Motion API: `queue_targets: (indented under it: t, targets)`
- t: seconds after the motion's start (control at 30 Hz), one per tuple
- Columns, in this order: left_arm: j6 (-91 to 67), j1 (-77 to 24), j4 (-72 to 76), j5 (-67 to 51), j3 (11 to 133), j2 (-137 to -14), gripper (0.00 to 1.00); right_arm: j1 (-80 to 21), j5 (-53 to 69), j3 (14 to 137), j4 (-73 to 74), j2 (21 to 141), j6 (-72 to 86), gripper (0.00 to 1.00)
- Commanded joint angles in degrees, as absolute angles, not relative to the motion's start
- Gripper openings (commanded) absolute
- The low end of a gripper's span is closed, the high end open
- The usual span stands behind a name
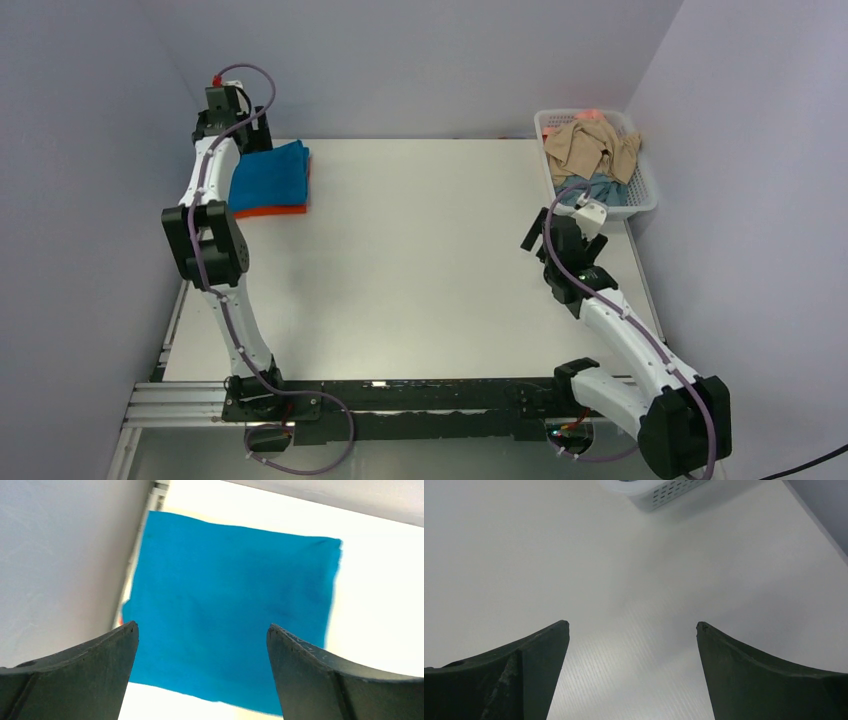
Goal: Fold and stack the t-shirts
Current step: Put the neatly folded tshirt into the corner of the board with the left arm, then reset both arms
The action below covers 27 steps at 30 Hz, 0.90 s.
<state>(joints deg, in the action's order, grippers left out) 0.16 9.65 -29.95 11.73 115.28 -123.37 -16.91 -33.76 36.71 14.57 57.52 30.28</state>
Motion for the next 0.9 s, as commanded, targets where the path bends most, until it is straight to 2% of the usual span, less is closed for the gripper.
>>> queue_targets:
  t: [0.0, 0.13, 0.3, 0.5, 0.63, 0.87]
  targets:
    - [-11.1, 9.2, -26.9, -2.0, 106.7, -112.5, 0.99, -16.7, -32.7, 36.8, 15.6, 53.2, 31.6, 1.0]
    - [-17.9, 6.7, -11.6, -7.6, 83.8, -95.3, 0.99, -16.7, -28.9, 35.1, 14.8, 50.1, 31.5, 1.0]
    - [-24.5, -2.4, 0.5, -3.9, 55.9, -73.0, 1.0, -16.6, -25.3, 33.0, 14.4, 47.3, 30.9, 1.0]
    - [-28.6, -17.3, 0.8, 2.4, 35.4, -55.5, 1.0, -16.7, -21.1, 30.8, 11.8, 45.0, 30.7, 1.0]
    - [-31.8, -21.1, -2.2, 7.3, 30.3, -49.1, 1.0, -16.7, -19.2, 29.0, 9.5, 43.8, 31.0, 1.0]
    - [-32.2, -21.7, -9.4, 9.7, 30.8, -44.8, 0.99, -16.7, -18.7, 27.8, 8.0, 43.4, 30.2, 1.0]
